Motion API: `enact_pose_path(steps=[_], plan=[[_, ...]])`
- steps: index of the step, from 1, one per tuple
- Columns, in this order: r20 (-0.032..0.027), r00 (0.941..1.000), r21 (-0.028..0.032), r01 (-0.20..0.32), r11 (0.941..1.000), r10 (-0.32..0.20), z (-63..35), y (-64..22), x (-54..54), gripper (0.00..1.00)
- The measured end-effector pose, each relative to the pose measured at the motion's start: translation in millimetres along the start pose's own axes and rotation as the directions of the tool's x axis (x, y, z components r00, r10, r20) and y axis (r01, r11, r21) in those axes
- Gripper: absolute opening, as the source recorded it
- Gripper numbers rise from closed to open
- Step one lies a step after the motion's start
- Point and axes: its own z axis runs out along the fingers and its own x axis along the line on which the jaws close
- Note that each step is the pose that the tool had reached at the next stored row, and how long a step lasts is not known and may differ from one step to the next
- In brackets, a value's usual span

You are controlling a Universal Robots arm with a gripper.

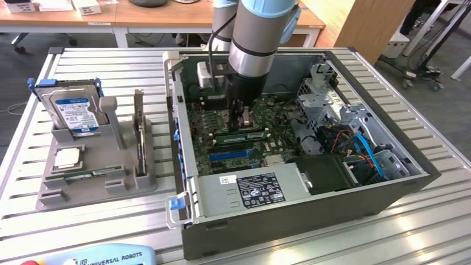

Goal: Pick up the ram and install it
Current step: 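Press down the ram until it locks into place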

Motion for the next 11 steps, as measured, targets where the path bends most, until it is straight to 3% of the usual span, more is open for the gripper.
enact_pose_path(steps=[11], plan=[[0.0000, 1.0000, -0.0001, 0.000, 1.0000, 0.000, -19.3, 0.5, -1.1, 0.10]])
